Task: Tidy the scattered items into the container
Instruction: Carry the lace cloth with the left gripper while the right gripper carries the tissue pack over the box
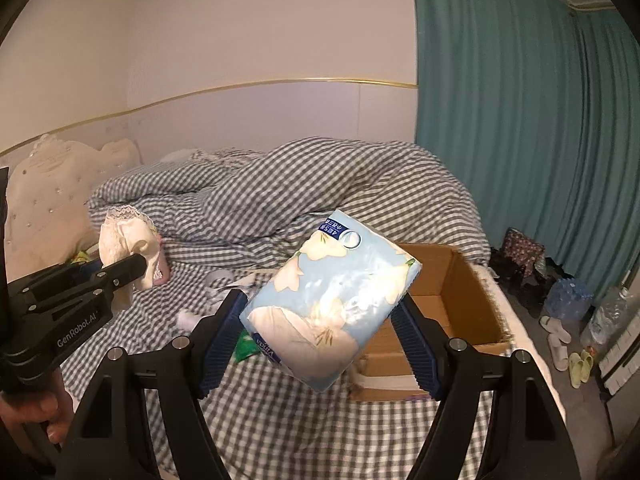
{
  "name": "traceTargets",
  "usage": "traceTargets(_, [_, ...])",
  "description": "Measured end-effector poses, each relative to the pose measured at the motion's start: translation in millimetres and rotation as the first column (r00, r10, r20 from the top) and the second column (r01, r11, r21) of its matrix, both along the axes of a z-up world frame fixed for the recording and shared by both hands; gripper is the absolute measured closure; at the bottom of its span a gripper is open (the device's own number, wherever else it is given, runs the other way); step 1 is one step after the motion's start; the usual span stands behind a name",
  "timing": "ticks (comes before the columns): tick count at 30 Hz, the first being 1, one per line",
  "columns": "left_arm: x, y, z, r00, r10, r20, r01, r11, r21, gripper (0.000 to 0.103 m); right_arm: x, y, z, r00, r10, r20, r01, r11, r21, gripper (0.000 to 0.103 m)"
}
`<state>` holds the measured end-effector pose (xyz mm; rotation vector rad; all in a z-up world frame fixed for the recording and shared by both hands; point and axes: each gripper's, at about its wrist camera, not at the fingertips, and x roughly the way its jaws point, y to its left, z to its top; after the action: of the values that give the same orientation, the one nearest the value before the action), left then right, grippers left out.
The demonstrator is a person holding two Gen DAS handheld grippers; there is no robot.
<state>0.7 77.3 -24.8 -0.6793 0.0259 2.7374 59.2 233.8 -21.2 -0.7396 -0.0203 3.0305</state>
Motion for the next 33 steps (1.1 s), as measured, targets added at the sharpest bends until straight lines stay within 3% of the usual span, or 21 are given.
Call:
traceTargets(17, [-24.4,108.2,-3.7,0.980,-0.196,0.038,0.195,0.981,0.012,0.083,-1.9,69.9,7.2,0.984,-0.180,-0.005,0.180,0.984,0.008,0.029])
traceTargets(33, [-58.0,171.4,-24.5,0.956,-0.274,0.104,0.276,0.961,-0.005,0.083,-32.3,136.3,-10.8,0.971,-0.234,0.051,0.235,0.972,-0.016,0.029])
